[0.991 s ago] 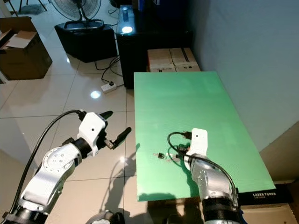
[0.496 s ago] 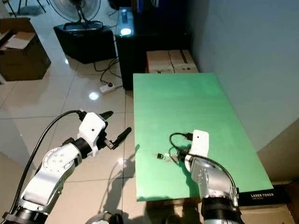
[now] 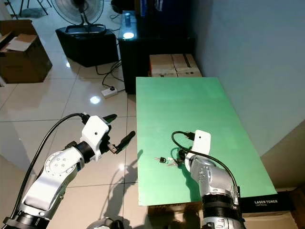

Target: Hang keys on a hook

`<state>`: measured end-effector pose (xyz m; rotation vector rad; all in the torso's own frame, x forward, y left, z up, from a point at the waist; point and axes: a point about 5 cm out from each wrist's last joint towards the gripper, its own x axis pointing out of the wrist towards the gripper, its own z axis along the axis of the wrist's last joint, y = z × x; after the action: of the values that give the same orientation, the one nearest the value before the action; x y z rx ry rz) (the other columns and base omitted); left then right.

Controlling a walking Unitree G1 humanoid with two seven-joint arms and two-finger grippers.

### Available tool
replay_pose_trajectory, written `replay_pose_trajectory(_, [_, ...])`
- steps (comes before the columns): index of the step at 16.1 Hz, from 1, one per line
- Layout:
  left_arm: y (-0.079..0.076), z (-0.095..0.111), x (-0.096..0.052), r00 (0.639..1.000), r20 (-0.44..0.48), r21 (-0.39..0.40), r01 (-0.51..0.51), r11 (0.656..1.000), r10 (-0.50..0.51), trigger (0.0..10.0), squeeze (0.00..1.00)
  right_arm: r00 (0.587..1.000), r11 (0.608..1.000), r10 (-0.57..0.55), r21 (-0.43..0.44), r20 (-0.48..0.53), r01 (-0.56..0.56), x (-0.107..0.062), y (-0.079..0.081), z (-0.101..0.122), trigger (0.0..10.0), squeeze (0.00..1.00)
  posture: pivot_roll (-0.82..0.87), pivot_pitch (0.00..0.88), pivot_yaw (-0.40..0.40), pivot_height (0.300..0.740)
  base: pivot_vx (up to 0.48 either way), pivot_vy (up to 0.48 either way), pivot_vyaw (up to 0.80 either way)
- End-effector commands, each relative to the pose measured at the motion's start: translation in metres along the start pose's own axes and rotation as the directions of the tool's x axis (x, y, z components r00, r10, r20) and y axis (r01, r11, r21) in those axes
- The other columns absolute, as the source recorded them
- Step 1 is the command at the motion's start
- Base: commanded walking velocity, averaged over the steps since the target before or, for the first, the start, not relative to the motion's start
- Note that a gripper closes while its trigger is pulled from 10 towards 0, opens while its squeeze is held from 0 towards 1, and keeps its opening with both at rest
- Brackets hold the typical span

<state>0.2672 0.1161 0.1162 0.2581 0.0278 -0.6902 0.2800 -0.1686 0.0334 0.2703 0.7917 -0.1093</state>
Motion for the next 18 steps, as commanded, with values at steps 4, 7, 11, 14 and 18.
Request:
replay_pose_trajectory(4, [-0.005,0.002,0.001,1.0,0.003,0.016,0.018,1.0,-0.018,10.0,0.0,0.995,0.998,-0.057,0.024,-0.08,0.059,0.001,-0.008,-0.009,10.0,0.0,-0.08,0.034,0.011,0.74,0.0,0.0,0.0])
replay_pose_trajectory(7, [-0.011,-0.003,0.0,0.996,-0.026,-0.006,0.081,0.997,-0.081,10.0,0.0,0.993,0.997,-0.068,0.034,-0.098,0.072,0.005,-0.009,-0.012,10.0,0.0,-0.08,0.039,0.01,0.74,0.0,0.0,0.0])
replay_pose_trajectory(11, [-0.017,-0.01,-0.007,0.975,-0.101,-0.056,0.195,0.979,-0.2,10.0,0.0,0.993,0.998,-0.054,0.009,-0.104,0.056,0.007,-0.006,-0.008,10.0,0.0,-0.09,0.041,0.007,0.74,0.0,0.0,0.0])
replay_pose_trajectory(14, [-0.017,-0.011,-0.009,0.958,-0.145,-0.036,0.246,0.969,-0.249,10.0,0.0,0.993,0.998,-0.052,0.017,-0.109,0.054,0.009,-0.006,-0.008,10.0,0.0,-0.09,0.039,0.008,0.74,0.0,0.0,0.0])
replay_pose_trajectory(18, [-0.019,-0.009,-0.012,0.941,-0.157,-0.049,0.297,0.954,-0.301,10.0,0.0,0.991,0.998,-0.048,0.027,-0.126,0.052,0.011,-0.008,-0.012,10.0,0.0,-0.08,0.036,0.011,0.74,0.0,0.0,0.0])
